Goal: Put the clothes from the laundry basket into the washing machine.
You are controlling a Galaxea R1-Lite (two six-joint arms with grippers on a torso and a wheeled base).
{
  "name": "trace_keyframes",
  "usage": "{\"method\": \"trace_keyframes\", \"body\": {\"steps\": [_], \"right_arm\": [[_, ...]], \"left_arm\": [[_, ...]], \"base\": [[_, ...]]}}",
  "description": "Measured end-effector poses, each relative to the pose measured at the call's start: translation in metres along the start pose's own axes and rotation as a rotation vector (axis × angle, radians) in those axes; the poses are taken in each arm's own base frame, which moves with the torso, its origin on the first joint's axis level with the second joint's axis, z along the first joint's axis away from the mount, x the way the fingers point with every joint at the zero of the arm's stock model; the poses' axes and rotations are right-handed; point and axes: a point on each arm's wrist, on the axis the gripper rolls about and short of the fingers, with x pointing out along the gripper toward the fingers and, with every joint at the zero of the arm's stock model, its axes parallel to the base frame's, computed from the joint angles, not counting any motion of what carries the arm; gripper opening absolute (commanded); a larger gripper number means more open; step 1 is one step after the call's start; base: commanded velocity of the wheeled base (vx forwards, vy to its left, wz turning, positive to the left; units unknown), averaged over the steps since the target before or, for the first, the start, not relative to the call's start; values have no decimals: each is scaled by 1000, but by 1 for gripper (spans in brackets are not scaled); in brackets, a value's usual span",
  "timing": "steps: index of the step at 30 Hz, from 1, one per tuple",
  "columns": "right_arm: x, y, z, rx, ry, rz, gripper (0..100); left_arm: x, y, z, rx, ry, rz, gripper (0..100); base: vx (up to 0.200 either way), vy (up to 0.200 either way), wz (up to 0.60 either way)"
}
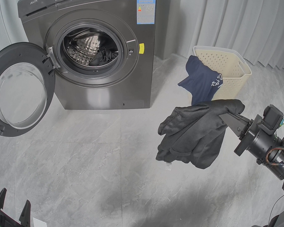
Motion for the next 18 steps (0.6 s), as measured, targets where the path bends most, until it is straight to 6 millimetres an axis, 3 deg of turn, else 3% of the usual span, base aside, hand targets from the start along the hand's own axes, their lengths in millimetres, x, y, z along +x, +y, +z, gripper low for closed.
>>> {"method": "trace_keyframes", "body": {"steps": [2,18], "right_arm": [[0,0,0,-1,0,0,0],[8,0,1,1,-8,2,0]], "left_arm": [[0,0,0,0,0,0,100],[0,0,0,-1,1,2,100]], "base": [[0,0,0],[0,200,0]]}}
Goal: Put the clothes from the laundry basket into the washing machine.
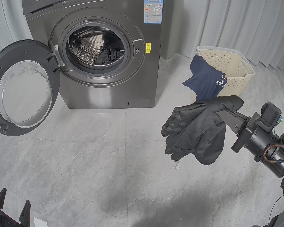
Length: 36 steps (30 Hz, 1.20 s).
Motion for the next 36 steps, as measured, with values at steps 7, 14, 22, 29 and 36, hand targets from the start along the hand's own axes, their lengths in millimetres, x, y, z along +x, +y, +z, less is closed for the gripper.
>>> {"method": "trace_keyframes", "body": {"steps": [7,14,22,29,36], "right_arm": [[-1,0,-1,0,4,-2,0],[-1,-1,-2,0,8,-4,0],[-1,-1,-2,0,7,-5,0],[-1,-1,-2,2,9,-4,0],[0,0,-1,1,3,1,0]], "left_arm": [[0,0,0,0,0,-2,100],[0,0,0,-5,0,-3,100],[0,0,0,-5,0,-2,100],[0,0,0,-5,0,-2,100],[0,0,0,-4,0,-2,100]], "base": [[0,114,0],[171,0,0],[200,0,0],[114,0,0],[0,200,0]]}}
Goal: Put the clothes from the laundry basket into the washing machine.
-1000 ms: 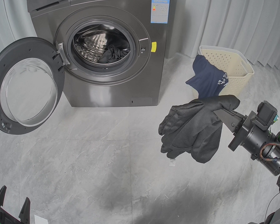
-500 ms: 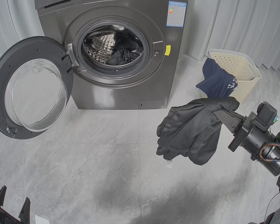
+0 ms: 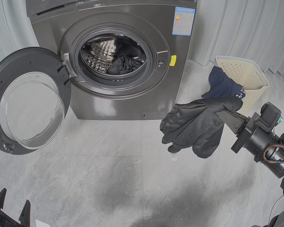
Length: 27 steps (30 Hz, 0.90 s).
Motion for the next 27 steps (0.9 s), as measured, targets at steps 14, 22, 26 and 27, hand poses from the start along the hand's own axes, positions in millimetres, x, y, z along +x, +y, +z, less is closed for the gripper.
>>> {"method": "trace_keyframes", "body": {"steps": [14,22,26,27], "right_arm": [[18,7,3,39,-19,30,0],[47,23,0,63,-37,53,0],[62,30,-2,83,-73,55,0],[65,31,-3,87,-75,57,0]], "left_arm": [[0,0,0,3,0,-1,100],[0,0,0,20,1,-7,100],[0,0,2,24,-15,-7,100],[0,0,3,24,-27,-9,100]], "base": [[0,114,0],[0,0,0],[0,0,0],[0,0,0]]}}
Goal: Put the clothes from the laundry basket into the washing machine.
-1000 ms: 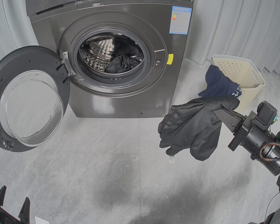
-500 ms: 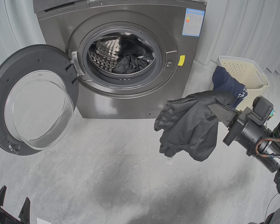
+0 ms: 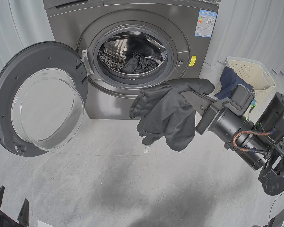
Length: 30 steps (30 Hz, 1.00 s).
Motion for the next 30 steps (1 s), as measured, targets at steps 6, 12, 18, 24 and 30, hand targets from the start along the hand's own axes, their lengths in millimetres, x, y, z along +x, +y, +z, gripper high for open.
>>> {"method": "trace_keyframes", "body": {"steps": [6,12,18,24,30], "right_arm": [[13,8,-4,29,-18,25,0],[26,18,-5,46,-30,63,0],[41,26,-6,58,-38,95,0],[55,32,-12,64,-40,115,0],[68,37,-18,69,-46,127,0]], "left_arm": [[-3,-1,36,-9,-100,-124,100],[16,-3,75,-17,-76,-318,100],[58,-10,101,-33,-6,-477,100],[111,-28,110,-56,105,-635,100],[164,-58,106,-82,229,-788,100]], "base": [[0,0,0],[0,0,0],[0,0,0],[0,0,0],[0,0,0]]}}
